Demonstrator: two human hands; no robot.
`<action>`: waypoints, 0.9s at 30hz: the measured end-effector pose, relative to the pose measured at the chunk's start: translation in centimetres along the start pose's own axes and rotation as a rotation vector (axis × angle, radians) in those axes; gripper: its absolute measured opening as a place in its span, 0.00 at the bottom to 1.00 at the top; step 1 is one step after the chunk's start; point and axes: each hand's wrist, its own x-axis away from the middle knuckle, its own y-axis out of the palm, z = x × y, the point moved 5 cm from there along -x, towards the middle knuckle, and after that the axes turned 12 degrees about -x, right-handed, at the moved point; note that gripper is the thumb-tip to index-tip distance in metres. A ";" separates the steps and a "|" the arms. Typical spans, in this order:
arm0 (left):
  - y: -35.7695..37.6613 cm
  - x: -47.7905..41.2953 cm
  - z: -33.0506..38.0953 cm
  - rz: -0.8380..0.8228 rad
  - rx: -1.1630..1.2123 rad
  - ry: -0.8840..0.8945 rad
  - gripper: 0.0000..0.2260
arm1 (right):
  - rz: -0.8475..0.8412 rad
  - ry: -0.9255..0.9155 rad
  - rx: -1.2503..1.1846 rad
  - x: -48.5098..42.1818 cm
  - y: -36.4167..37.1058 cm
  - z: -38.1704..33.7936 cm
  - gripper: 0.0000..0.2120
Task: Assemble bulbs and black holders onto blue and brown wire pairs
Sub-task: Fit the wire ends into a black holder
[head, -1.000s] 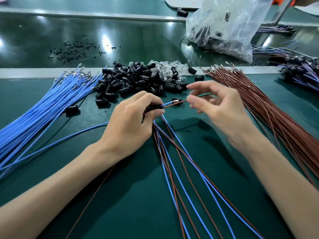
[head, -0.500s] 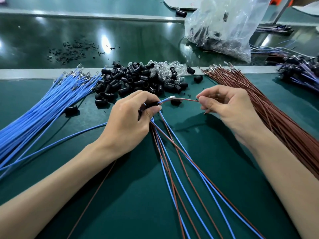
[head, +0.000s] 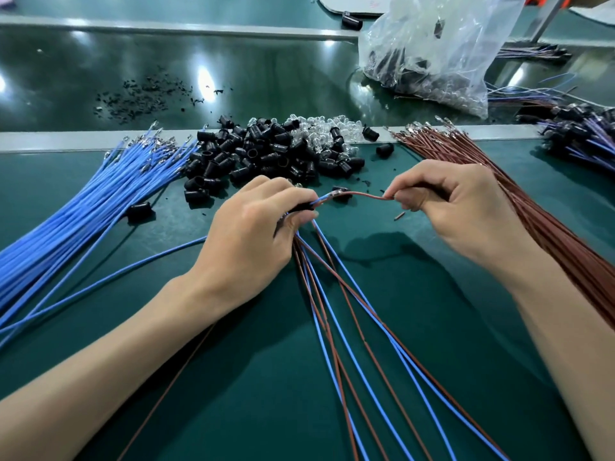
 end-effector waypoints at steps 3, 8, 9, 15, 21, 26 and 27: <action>-0.2 0.0 0.0 0.028 -0.012 0.001 0.08 | -0.015 -0.025 0.038 0.0 -0.4 -0.3 0.12; -0.1 0.2 0.3 0.022 -0.047 0.043 0.08 | -0.036 -0.075 0.142 0.1 -0.1 -0.7 0.10; -0.1 0.1 0.2 0.025 -0.048 0.046 0.08 | -0.049 -0.071 0.155 0.2 0.3 -0.7 0.10; 0.0 0.1 0.3 0.012 -0.061 0.050 0.09 | 0.092 0.047 0.086 0.0 -0.6 -0.3 0.09; 0.1 0.0 0.1 0.016 -0.047 0.027 0.09 | 0.066 0.097 0.081 0.2 1.0 0.0 0.10; 0.0 0.1 0.2 0.019 -0.057 0.026 0.09 | 0.128 0.105 0.156 0.0 0.1 0.2 0.09; 0.1 0.1 0.3 0.017 -0.059 0.024 0.09 | 0.119 0.099 0.172 -0.1 0.0 0.2 0.08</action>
